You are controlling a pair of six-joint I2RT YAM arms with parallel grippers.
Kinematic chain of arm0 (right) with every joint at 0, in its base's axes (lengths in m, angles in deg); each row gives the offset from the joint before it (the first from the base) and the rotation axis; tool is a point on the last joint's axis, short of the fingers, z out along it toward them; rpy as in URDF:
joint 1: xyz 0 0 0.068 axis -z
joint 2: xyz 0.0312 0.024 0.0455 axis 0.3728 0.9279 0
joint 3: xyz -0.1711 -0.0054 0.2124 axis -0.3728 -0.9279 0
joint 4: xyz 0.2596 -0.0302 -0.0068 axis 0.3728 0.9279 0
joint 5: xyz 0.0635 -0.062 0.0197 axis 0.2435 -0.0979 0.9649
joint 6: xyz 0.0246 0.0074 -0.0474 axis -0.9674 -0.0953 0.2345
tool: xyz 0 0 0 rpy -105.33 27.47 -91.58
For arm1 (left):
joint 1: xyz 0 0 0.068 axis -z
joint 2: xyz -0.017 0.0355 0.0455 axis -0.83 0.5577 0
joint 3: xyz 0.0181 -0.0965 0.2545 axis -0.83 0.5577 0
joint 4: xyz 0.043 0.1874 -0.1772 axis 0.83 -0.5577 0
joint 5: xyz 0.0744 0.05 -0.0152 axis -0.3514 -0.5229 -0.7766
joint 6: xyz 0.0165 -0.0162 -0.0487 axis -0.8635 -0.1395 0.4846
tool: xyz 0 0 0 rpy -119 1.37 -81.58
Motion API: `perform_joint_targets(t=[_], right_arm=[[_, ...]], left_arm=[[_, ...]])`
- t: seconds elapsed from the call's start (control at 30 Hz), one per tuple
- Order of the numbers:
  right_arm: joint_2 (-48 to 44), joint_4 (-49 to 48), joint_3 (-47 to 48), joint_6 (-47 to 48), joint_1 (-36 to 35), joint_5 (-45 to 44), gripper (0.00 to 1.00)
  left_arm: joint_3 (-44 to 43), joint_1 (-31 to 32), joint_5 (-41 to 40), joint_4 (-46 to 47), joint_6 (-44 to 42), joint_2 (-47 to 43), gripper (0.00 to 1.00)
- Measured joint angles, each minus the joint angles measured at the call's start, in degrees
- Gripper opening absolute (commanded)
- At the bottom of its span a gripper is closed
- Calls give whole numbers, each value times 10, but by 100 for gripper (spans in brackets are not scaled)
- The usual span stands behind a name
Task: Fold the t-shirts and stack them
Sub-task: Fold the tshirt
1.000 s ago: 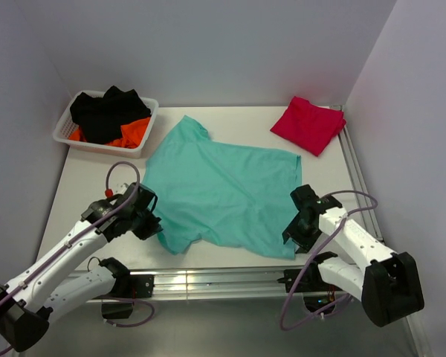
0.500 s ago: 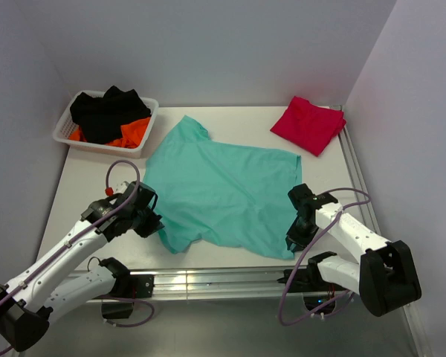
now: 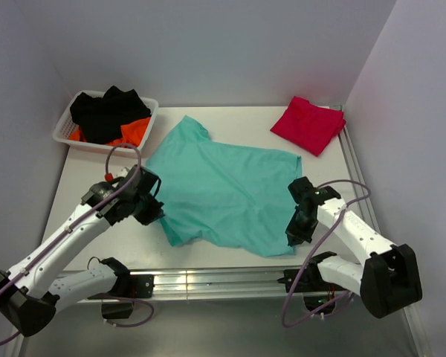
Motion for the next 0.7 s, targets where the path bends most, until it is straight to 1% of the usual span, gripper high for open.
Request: perform_joint_targets(t=[0.17, 0.3, 0.37, 0.47, 0.57, 0.6, 0.63, 0.67, 0.7], right_arm=[[6, 26, 88, 13, 4, 0, 0], [39, 29, 142, 24, 19, 0, 0], [69, 28, 162, 30, 33, 0, 0], [129, 20, 193, 42, 76, 1, 0], [207, 5, 242, 45, 126, -2, 0], [240, -2, 263, 46, 141, -3, 0], [271, -8, 287, 46, 151, -4, 0], [299, -16, 307, 45, 160, -5, 0], [328, -22, 329, 44, 166, -5, 22]], left_arm=[[-115, -2, -11, -28, -16, 49, 0], [-174, -28, -7, -26, -44, 94, 0], [-188, -52, -1, -23, -66, 122, 0], [-202, -101, 17, -4, -106, 179, 0], [-234, -164, 37, 22, -156, 269, 1], [-254, -185, 45, 31, -172, 306, 7], [-275, -200, 52, 38, -188, 344, 19], [-304, -215, 59, 50, -207, 390, 52], [-337, -228, 66, 54, -223, 435, 70]])
